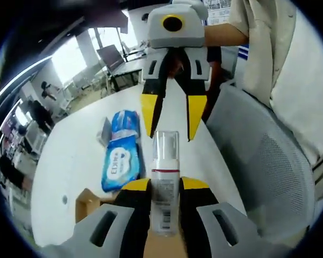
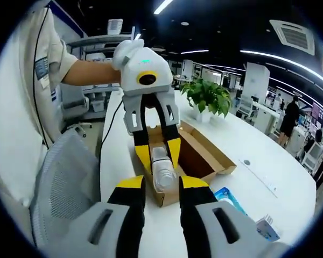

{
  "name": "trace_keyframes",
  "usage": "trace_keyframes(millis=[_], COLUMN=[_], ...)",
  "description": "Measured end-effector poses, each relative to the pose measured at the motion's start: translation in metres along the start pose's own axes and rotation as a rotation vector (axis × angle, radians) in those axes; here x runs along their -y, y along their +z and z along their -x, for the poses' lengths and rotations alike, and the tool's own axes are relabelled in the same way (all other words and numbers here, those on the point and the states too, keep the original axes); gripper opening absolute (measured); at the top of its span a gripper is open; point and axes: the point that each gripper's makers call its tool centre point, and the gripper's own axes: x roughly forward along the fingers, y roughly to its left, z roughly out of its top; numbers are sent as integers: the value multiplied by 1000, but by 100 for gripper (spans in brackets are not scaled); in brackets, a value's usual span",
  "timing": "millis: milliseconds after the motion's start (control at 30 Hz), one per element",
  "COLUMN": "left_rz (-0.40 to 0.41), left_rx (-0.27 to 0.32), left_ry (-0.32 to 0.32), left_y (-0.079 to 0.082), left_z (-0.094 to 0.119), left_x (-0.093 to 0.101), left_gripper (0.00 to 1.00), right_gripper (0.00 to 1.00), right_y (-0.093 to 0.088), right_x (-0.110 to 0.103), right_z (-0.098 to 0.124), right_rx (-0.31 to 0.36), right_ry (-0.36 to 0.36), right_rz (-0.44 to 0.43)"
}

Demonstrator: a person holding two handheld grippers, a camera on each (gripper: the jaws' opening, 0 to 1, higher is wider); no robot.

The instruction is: Operate the shoe box by opening the lid, removing the specified soft item, and placing it in the target area until the item is outside and the box remains undamaged.

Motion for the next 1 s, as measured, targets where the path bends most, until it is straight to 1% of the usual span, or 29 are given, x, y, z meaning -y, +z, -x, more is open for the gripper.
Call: trace_keyframes(millis=[100,200,467,533,633,700,767,900,1000], left_rz=[-12,-20,-47,-43,-34,-42,-45,-29,-22], left_rx=[10,24,34,46,87,80,75,92,106], left_ry=[-10,-15,-3,1,5,7,9,8,26], left_y=[3,6,7,8,16,17,17,17,19], left_z=[-1,-3,-4,-5,-5,-6,-6,-7,-6], left_x=[2,3,-1,-2,-2,-2,-2,-2,-4], left_gripper=[18,18,18,18,18,18,18,18,19], right_gripper=[17,17,17,17,18,18,18,17,17], right_y=[3,2,1,0,0,0,0,1,2], right_x=[-1,-1,2,4,5,5,5,5,6], right_z=[-2,-3,-3,-3,-3,-4,-4,-3,-2], right_rx=[1,-9,-25,-31,-31,-30,-33,-33,-38], right_ry=[5,11,-2,-7,-12,-13,-17,-11,-14], right_rz=[18,34,77,78,80,94,91,95,99])
